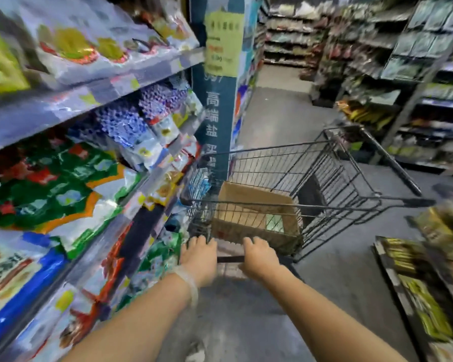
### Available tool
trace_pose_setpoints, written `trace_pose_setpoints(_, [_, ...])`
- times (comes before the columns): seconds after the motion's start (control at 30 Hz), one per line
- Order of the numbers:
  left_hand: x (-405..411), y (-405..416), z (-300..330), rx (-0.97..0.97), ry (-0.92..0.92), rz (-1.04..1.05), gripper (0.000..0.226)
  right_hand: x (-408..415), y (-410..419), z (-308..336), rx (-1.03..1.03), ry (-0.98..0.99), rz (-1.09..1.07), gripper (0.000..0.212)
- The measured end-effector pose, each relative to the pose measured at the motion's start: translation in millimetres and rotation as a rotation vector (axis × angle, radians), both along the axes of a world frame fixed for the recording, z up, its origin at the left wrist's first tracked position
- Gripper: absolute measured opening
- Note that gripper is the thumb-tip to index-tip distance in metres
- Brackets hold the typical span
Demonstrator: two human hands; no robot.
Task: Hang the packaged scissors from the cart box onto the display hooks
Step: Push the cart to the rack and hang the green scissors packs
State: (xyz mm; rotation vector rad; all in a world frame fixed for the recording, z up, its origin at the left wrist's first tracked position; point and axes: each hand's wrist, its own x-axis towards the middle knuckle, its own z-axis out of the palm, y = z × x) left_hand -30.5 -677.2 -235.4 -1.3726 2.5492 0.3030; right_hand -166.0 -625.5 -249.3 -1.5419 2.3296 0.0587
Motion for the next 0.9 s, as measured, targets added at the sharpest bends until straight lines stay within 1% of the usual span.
trace_pose_setpoints(0.1, [-42.7, -53.2, -1.7, 0.016, 0.026, -0.048, 0.055, -36.7, -46.2, 1.0, 0.008, -0.024, -0.065, 0.044])
trace_pose_setpoints(0.2, [-87.9, -111.1, 9.8, 0.034, 0.056, -0.092, 0.052, -78.0, -97.8, 8.6, 0.024, -0.011, -0.104, 0.047])
trace_pose_setpoints(0.3, [-130.8, -165.1, 19.6, 0.032, 0.086, -0.131, 0.053, -120.7, -144.7, 13.1, -0.009, -0.009, -0.178, 0.047])
trace_pose_setpoints(0.47, [-185.2, -219.8, 1.0, 0.077, 0.001, -0.196, 0.061, -174.6, -179.2, 1.5, 0.02, -0.056, -0.286, 0.05])
trace_pose_setpoints(0.6, [-230.7, -251.8, -21.5, 0.118, -0.047, -0.234, 0.059, -224.5, -203.3, -19.2, 0.075, -0.102, -0.361, 0.055])
trace_pose_setpoints(0.7, [-263.5, -274.7, -42.7, 0.177, -0.101, -0.236, 0.065, -261.8, -226.6, -45.1, 0.129, -0.131, -0.367, 0.053])
trace_pose_setpoints(0.8, [-291.7, -294.4, -73.1, 0.234, -0.155, -0.199, 0.065, -292.4, -248.4, -78.4, 0.201, -0.171, -0.373, 0.055])
trace_pose_setpoints(0.9, [-323.6, -315.0, -108.5, 0.343, -0.193, -0.127, 0.061, -327.4, -272.0, -120.2, 0.283, -0.215, -0.335, 0.052])
